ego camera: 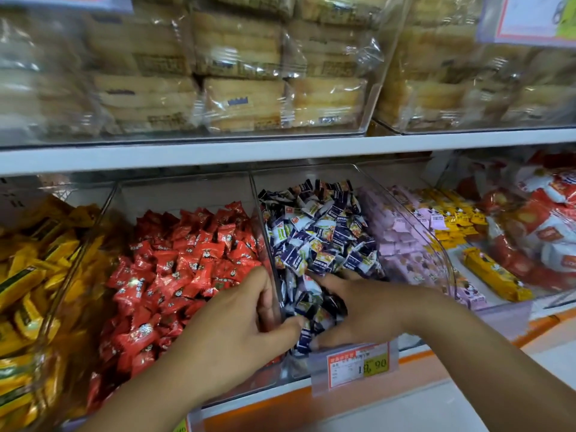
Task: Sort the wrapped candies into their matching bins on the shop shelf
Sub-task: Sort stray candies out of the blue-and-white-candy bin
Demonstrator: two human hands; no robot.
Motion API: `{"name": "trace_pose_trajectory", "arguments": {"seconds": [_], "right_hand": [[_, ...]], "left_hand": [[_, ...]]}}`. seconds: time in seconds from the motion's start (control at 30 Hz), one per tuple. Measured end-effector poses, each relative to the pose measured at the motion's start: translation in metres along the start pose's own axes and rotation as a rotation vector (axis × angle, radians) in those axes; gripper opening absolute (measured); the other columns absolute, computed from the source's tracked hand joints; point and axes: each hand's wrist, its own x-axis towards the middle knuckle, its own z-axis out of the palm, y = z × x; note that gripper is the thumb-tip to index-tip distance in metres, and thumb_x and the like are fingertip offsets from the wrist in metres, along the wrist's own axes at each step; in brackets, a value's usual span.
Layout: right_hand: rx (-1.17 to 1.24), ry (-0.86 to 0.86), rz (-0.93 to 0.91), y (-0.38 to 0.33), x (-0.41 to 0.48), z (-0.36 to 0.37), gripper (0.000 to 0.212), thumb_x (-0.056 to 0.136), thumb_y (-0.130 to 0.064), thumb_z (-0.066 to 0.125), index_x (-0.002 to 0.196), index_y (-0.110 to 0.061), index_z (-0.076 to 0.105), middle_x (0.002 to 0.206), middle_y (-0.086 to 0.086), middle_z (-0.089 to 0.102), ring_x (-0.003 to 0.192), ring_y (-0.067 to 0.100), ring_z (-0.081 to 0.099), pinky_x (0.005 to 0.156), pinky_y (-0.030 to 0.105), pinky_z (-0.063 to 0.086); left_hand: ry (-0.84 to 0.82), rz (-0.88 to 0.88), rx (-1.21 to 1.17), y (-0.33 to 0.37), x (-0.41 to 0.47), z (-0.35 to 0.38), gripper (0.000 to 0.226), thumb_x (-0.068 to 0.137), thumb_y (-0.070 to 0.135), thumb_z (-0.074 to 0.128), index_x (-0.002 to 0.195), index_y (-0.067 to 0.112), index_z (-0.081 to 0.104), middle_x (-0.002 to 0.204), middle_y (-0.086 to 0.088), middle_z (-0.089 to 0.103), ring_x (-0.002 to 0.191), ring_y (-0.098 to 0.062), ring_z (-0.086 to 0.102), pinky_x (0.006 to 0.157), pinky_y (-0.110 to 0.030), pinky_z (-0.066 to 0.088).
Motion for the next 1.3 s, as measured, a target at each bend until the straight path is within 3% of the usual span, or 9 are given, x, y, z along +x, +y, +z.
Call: {"name": "trace_pose_trajectory", "arguments": {"seconds": [0.27, 0.43, 0.57, 0.73, 0.83, 0.97, 1.13, 1.2, 1.3], "right_hand": [[0.08, 0.074, 0.053, -0.004, 0.018, 0.004, 0.111, 0.069, -0.06, 0.076, 0.152, -0.038, 0.005, 0.161, 0.0, -0.002, 0.131, 0.03, 0.043, 0.098, 0.036, 0.045], [0.171, 0.105, 0.025, 0.0, 0.017, 0.002, 0.097, 0.078, -0.036, 0.076, 0.152, -0.034, 0.014, 0.152, 0.008, 0.026, 0.082, 0.017, 0.059, 0.065, 0.025, 0.048], [0.36, 0.084, -0.001, 0.004, 0.02, 0.003, 0.096, 0.079, -0.014, 0.075, 0.152, -0.031, 0.016, 0.111, 0.016, 0.064, 0.066, 0.02, 0.054, 0.058, 0.031, 0.045], [0.496, 0.128, -0.013, 0.009, 0.02, 0.003, 0.092, 0.079, -0.009, 0.074, 0.151, -0.031, 0.021, 0.092, -0.007, 0.056, 0.049, 0.01, 0.052, 0.047, 0.021, 0.041], [0.568, 0.205, -0.025, 0.013, 0.021, 0.001, 0.087, 0.079, -0.011, 0.075, 0.147, -0.038, 0.027, 0.1, -0.008, 0.052, 0.043, 0.008, 0.045, 0.044, 0.02, 0.04], [0.743, 0.37, -0.066, 0.016, 0.026, -0.009, 0.056, 0.08, -0.008, 0.072, 0.118, -0.042, 0.049, 0.049, -0.007, 0.043, 0.039, 0.011, 0.03, 0.041, 0.022, 0.03], [0.817, 0.616, -0.124, 0.005, 0.027, -0.026, 0.041, 0.081, -0.016, 0.075, 0.11, -0.036, 0.053, 0.077, -0.004, 0.057, 0.046, 0.009, 0.048, 0.042, 0.019, 0.039], [0.786, 0.707, -0.12, 0.003, 0.029, -0.032, 0.042, 0.081, -0.028, 0.076, 0.114, -0.036, 0.051, 0.105, -0.004, 0.06, 0.071, 0.012, 0.064, 0.05, 0.018, 0.046], [0.745, 0.8, -0.128, 0.004, 0.031, -0.039, 0.049, 0.078, -0.039, 0.077, 0.119, -0.041, 0.051, 0.134, -0.003, 0.047, 0.104, 0.014, 0.058, 0.071, 0.021, 0.045]], "left_hand": [[-0.008, -0.001, 0.029, 0.0, 0.0, 0.0, 0.039, 0.081, 0.053, 0.063, 0.08, 0.022, 0.039, 0.064, 0.018, 0.055, 0.051, -0.004, 0.043, 0.052, -0.018, 0.036], [-0.026, -0.01, 0.005, -0.002, 0.0, -0.001, 0.039, 0.082, 0.053, 0.063, 0.08, 0.023, 0.039, 0.063, 0.015, 0.054, 0.051, -0.004, 0.042, 0.051, -0.02, 0.033], [-0.035, -0.028, 0.018, -0.004, 0.001, -0.001, 0.04, 0.079, 0.057, 0.06, 0.081, 0.023, 0.039, 0.065, 0.017, 0.054, 0.051, -0.005, 0.041, 0.051, -0.021, 0.034], [-0.037, -0.034, 0.021, -0.003, 0.001, -0.001, 0.04, 0.081, 0.055, 0.06, 0.081, 0.023, 0.038, 0.067, 0.021, 0.055, 0.052, -0.004, 0.042, 0.053, -0.021, 0.036], [-0.039, -0.031, 0.018, -0.003, 0.001, -0.001, 0.039, 0.082, 0.054, 0.061, 0.081, 0.022, 0.038, 0.067, 0.022, 0.056, 0.052, -0.004, 0.043, 0.052, -0.02, 0.034], [-0.048, -0.024, 0.004, -0.003, 0.0, -0.002, 0.04, 0.081, 0.054, 0.062, 0.082, 0.022, 0.037, 0.064, 0.02, 0.054, 0.051, -0.005, 0.041, 0.051, -0.02, 0.034], [-0.055, -0.026, -0.021, -0.003, 0.0, -0.002, 0.039, 0.083, 0.05, 0.063, 0.083, 0.02, 0.038, 0.062, 0.02, 0.054, 0.05, -0.004, 0.041, 0.052, -0.019, 0.035], [-0.055, -0.024, -0.026, -0.002, 0.0, -0.002, 0.039, 0.083, 0.049, 0.063, 0.083, 0.019, 0.038, 0.062, 0.019, 0.055, 0.049, -0.003, 0.041, 0.052, -0.019, 0.036], [-0.05, -0.023, -0.032, -0.002, 0.0, -0.002, 0.04, 0.083, 0.05, 0.064, 0.082, 0.02, 0.038, 0.063, 0.017, 0.056, 0.048, -0.004, 0.041, 0.052, -0.019, 0.037]]}}
